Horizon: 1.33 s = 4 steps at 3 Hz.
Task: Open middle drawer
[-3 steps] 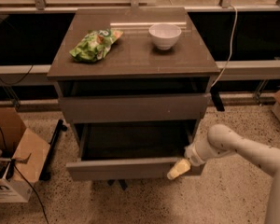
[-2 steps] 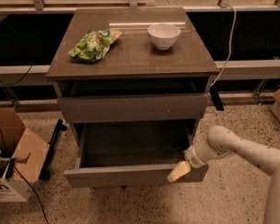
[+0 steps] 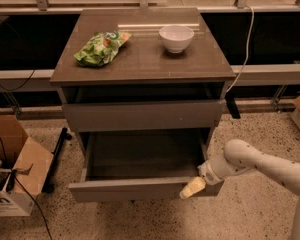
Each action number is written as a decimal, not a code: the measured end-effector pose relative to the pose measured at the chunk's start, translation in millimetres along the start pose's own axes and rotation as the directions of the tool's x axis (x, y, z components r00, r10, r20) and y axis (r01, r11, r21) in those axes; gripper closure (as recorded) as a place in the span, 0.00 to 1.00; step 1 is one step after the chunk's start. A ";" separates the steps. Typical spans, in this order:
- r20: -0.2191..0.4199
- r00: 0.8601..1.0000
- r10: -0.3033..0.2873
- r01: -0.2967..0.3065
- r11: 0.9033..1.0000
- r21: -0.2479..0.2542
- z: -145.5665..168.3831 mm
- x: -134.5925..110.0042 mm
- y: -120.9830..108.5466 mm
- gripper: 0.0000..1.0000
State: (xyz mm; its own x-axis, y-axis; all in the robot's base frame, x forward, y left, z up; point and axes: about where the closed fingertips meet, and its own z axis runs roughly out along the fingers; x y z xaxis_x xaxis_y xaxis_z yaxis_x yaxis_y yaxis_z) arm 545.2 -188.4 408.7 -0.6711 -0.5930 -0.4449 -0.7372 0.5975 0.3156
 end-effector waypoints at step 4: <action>-0.020 1.000 -0.010 0.010 1.000 -0.009 -2.1 0.0 3.8 0.81</action>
Offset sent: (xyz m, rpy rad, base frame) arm 0.0257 0.0223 0.0153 -0.1222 0.0597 0.3365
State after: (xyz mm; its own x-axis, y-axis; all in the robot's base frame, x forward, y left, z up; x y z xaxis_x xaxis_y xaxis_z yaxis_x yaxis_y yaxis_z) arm 542.1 -187.3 411.7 -0.6653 -0.6093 -0.4314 -0.7442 0.5871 0.3185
